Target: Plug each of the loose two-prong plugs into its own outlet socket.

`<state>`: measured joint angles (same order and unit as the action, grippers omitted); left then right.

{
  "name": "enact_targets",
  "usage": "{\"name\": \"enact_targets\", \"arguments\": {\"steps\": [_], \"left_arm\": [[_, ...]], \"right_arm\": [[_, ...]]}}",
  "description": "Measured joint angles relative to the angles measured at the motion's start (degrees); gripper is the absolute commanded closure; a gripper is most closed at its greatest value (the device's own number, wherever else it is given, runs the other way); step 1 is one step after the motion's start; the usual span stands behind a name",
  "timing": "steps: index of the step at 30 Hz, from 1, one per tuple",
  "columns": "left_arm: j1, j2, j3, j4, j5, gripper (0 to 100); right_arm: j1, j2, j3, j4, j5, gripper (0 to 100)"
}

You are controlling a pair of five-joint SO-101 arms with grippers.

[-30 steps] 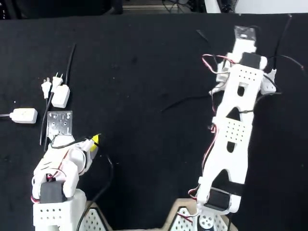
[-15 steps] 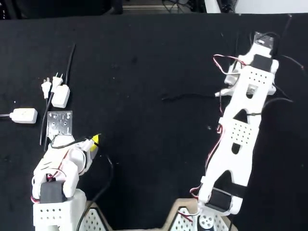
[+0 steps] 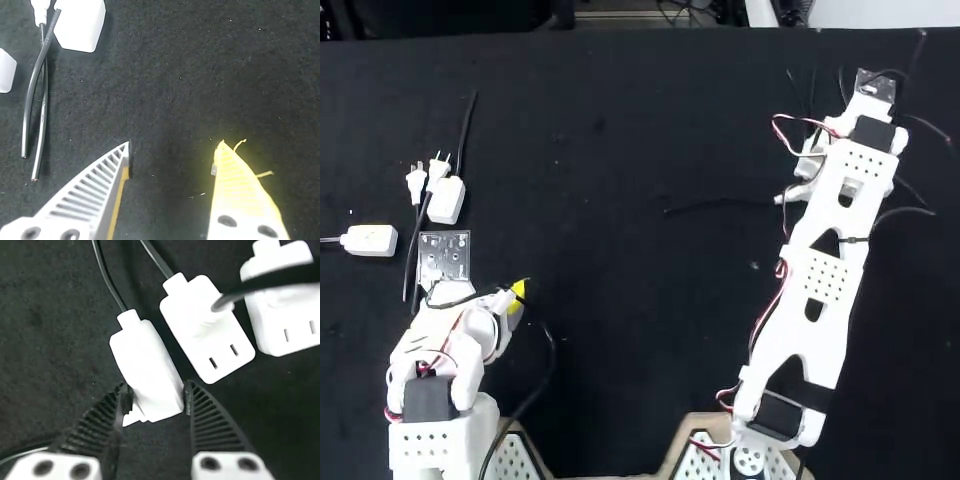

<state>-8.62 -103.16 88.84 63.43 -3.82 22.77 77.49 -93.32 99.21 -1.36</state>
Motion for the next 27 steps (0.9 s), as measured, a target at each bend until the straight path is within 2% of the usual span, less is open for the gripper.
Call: {"name": "enact_targets", "arguments": {"steps": [6,13,20,23,27], "left_arm": [[0.0,0.0,0.0,0.0,0.0,73],[0.0,-0.2,0.0,0.0,0.0,73],[0.0,-0.2,0.0,0.0,0.0,73],[0.0,-0.2,0.0,0.0,0.0,73],[0.0,-0.3,0.0,0.0,0.0,73]], "right_arm": [[0.0,0.0,0.0,0.0,1.1,70.1],[0.0,-1.1,0.0,0.0,1.1,76.0],[-0.6,-8.7,1.1,0.2,1.1,79.2],[-1.8,-14.3,7.8,0.2,1.1,80.6],[-4.1,-25.3,25.4,0.2,1.1,80.8]]}}
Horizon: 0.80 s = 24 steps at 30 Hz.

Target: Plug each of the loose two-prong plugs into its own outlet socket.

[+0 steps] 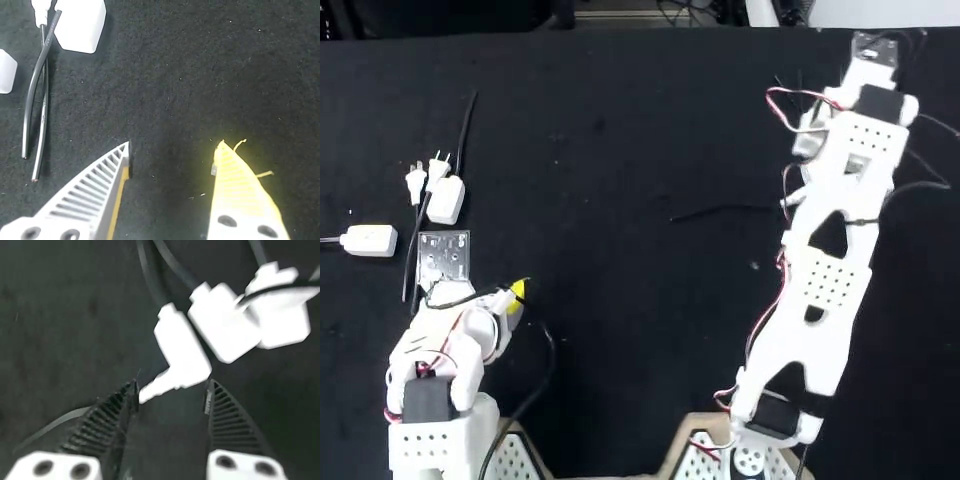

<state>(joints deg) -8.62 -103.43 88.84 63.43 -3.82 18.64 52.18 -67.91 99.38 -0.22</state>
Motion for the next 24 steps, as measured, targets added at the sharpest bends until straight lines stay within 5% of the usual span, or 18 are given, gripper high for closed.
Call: {"name": "enact_targets", "arguments": {"steps": [9,24], "left_arm": [[0.0,-0.1,0.0,0.0,0.0,73],[0.0,-0.1,0.4,0.0,0.0,73]], "right_arm": [[-8.7,-22.1,36.7,-4.1,0.0,80.8],[-28.0,-43.8,77.1,-20.6,0.0,80.8]]}}
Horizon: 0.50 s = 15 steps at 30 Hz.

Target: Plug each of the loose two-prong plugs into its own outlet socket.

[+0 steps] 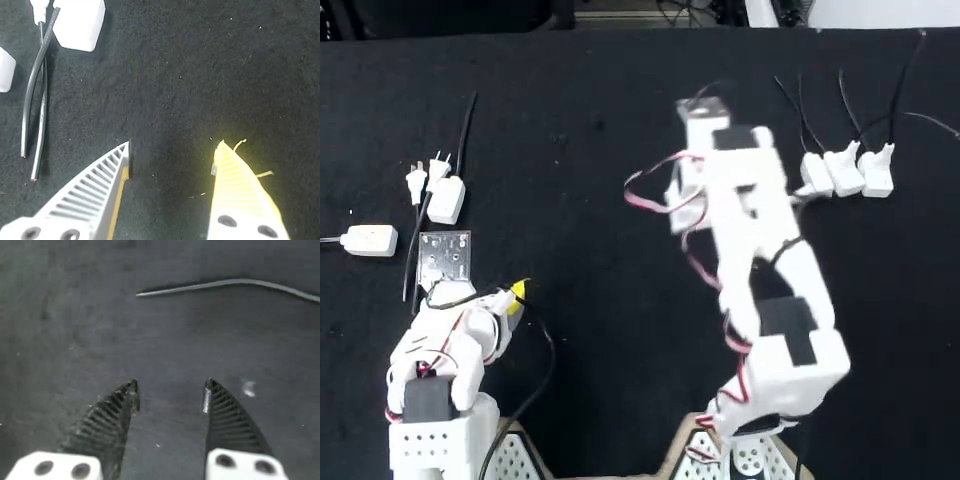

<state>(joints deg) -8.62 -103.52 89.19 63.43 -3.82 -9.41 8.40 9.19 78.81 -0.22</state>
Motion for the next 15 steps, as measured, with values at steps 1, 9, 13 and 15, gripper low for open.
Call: {"name": "enact_targets", "arguments": {"steps": [1,9,13,15], "left_arm": [[-0.1,0.0,0.0,0.0,0.0,73],[0.0,0.0,0.0,0.0,0.0,73],[0.0,-0.1,0.9,0.0,0.0,73],[0.0,0.0,1.3,0.0,0.0,73]], "right_arm": [[-1.4,-1.5,2.8,-2.1,0.0,80.8],[-2.8,-8.5,21.5,-17.9,-0.1,80.9],[-2.8,-8.5,24.0,-20.6,-0.1,88.0],[-2.8,-8.5,24.0,-20.9,-0.1,95.1]]}}
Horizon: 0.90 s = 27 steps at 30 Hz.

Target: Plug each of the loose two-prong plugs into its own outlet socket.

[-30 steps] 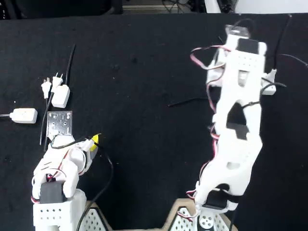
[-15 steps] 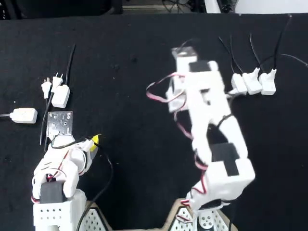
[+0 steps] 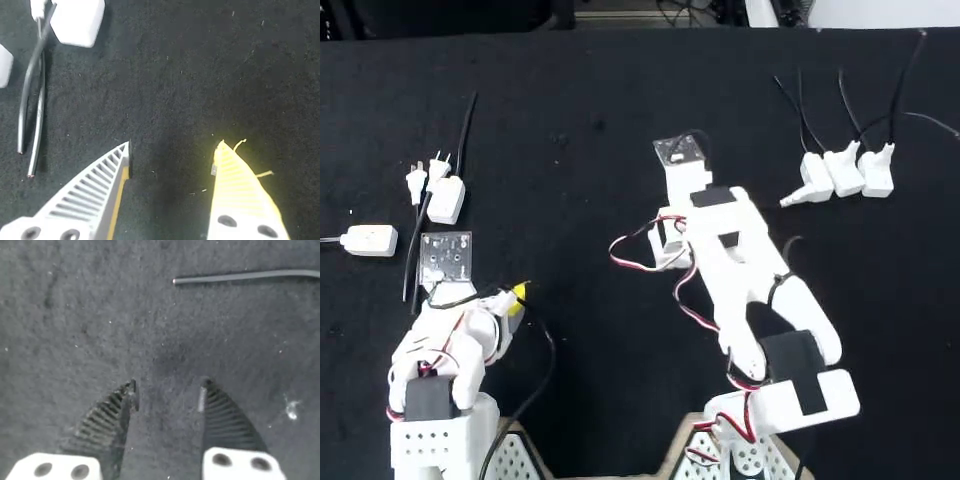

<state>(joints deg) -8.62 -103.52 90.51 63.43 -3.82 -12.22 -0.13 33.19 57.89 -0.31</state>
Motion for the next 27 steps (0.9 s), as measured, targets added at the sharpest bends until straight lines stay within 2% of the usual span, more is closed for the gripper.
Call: {"name": "enact_targets", "arguments": {"steps": [2,7,12,14,17,23,27], "left_arm": [[-0.1,0.0,0.1,0.0,0.0,73],[0.0,0.0,0.1,0.0,0.0,73],[0.0,0.0,0.1,0.0,0.0,73],[0.0,0.0,0.1,0.0,0.0,73],[0.0,0.0,0.1,0.0,0.0,73],[0.0,0.0,0.1,0.0,0.0,73],[0.0,0.0,0.0,0.0,-2.3,73]], "right_arm": [[0.0,-0.4,0.0,-0.3,0.0,97.5],[0.0,-3.8,3.3,-1.8,0.0,93.5],[0.0,-8.5,7.6,-4.0,0.0,93.6],[0.0,-11.8,10.3,-5.5,0.0,93.6],[-1.3,-17.8,15.6,-8.9,0.0,99.2],[-2.3,-27.4,26.5,-17.3,0.0,98.8],[-2.3,-29.1,27.3,-18.7,0.0,98.8]]}}
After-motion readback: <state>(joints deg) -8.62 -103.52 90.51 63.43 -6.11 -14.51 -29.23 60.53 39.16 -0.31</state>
